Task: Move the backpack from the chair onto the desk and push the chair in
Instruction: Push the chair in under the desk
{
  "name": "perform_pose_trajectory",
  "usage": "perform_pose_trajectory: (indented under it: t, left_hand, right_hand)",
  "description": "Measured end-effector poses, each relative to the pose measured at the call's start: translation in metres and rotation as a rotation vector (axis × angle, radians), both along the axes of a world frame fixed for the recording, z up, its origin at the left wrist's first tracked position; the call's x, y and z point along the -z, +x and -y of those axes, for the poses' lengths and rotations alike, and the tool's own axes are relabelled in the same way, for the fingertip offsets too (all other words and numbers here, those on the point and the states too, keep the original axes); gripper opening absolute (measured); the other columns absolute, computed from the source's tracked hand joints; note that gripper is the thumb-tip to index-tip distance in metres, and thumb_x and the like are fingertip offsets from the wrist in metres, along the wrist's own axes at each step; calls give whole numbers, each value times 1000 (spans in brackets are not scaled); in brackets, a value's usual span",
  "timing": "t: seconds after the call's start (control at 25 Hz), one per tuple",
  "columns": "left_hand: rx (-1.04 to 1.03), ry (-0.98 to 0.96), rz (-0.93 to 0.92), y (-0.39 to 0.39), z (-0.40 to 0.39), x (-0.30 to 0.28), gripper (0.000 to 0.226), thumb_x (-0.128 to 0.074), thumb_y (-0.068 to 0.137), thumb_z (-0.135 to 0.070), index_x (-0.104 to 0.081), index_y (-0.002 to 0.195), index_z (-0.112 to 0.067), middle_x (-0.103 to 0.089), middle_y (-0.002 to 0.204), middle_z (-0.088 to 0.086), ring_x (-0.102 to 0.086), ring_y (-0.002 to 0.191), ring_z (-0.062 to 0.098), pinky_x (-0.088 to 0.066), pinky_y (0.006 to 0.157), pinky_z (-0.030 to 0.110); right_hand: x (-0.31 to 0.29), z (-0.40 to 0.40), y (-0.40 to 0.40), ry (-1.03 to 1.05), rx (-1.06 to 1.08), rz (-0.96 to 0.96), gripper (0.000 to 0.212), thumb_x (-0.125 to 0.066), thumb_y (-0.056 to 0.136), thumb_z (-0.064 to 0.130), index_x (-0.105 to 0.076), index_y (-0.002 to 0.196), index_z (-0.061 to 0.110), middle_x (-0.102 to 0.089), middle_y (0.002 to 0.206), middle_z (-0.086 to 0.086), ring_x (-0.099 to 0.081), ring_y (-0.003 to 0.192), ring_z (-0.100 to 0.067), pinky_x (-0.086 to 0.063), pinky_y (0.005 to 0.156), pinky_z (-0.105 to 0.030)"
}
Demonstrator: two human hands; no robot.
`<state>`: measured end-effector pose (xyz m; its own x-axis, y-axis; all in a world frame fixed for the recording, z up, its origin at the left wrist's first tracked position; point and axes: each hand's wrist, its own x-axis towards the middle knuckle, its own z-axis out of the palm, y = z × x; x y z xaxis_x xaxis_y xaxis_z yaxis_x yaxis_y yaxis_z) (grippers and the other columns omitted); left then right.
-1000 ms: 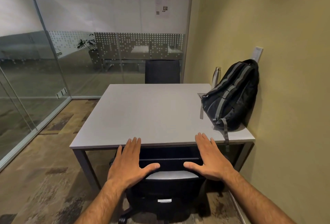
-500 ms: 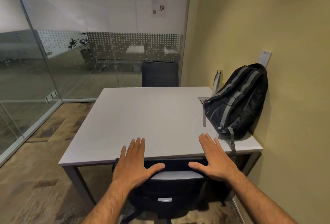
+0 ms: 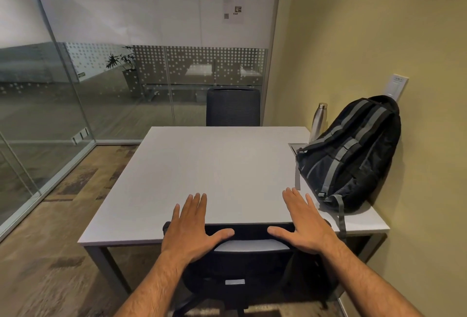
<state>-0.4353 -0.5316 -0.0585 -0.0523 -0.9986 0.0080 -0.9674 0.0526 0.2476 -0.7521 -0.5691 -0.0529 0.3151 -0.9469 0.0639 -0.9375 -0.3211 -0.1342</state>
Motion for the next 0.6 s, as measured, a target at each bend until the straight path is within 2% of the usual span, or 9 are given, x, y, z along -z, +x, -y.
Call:
perform_pose_trajectory:
  t: [0.16,0.32,0.6]
  left_hand:
    - [-9,3,-8,-3,3,2,133,-13,60,-109,12,161,-27,14,171,-4,18,155,14,9,127,45]
    - [-12,41,11,-6,-2,-2,132,-10,60,-109,13,161,-27,15,171,-4,19,155,14,10,127,46]
    - [28,122,110,-9,-26,0,130,2,59,-108,22,157,-24,24,167,-3,28,152,13,19,124,50]
  right_hand:
    - [3,5,-5,-11,-4,10,124,-19,71,103,5,162,22,19,162,9,32,142,-1,26,115,-32]
    - [1,5,-6,25,-5,-9,126,-17,70,104,7,161,20,21,163,7,27,148,-8,21,120,-37]
    - [4,-16,-7,65,-34,-119,131,-13,67,105,17,158,16,27,163,1,33,148,-13,24,120,-42]
